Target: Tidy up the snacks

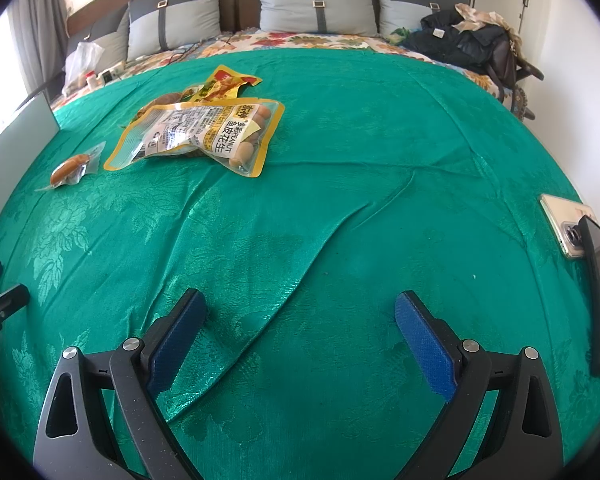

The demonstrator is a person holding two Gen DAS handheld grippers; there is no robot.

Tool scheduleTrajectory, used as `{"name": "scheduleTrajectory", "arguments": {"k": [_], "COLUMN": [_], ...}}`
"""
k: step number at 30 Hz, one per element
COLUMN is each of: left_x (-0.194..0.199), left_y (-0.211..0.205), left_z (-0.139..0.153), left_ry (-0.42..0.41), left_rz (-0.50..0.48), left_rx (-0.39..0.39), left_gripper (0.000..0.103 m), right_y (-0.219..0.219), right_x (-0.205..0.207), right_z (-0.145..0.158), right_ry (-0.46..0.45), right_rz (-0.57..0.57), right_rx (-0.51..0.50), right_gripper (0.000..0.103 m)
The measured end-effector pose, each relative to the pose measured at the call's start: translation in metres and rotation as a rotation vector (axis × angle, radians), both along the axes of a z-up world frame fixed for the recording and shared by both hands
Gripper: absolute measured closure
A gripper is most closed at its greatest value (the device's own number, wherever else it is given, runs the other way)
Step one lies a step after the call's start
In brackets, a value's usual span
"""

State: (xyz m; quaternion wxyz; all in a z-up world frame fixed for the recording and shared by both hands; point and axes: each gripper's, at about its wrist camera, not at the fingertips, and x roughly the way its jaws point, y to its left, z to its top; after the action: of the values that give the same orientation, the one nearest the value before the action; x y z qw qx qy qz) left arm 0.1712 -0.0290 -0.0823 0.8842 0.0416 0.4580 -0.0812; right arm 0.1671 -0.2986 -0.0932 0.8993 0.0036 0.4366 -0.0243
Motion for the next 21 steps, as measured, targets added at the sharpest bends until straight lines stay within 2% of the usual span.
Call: {"name": "scheduleTrajectory", "arguments": {"k": [8, 10, 14, 19, 21], "left_x": [0.001, 0.006, 0.033, 0.078, 0.102], "left_y": [0.0, 0.002, 0.0, -0.014, -0.028], "left_z": [0.0, 0.001, 0.007, 0.034, 0.036], "left_ry": [0.001, 0.028, 0.146, 0.099, 0.118], "left_rz": [0.003, -0.014, -0.09, -0.176, -0.226], "left_rx": [-0.001, 0.007, 0.039, 0.109, 0.141], "left_gripper": [0.0, 0.0, 0.001, 0.001, 0.001], "right_y": [0.0, 0.0, 0.0, 0.0, 0.0], "right_x": [0.0, 0.0, 0.0, 0.0, 0.001], "right_z": [0.0, 0.0, 0.0, 0.0, 0.0], "right_ry": [0.0, 0.0, 0.0, 0.0, 0.0], "right_rz": [0.0, 0.0, 0.0, 0.0, 0.0], "right_rx": [0.0, 0.0, 0.0, 0.0, 0.001], "right_gripper": [0.005, 0.005, 0.005, 0.005, 0.005]}}
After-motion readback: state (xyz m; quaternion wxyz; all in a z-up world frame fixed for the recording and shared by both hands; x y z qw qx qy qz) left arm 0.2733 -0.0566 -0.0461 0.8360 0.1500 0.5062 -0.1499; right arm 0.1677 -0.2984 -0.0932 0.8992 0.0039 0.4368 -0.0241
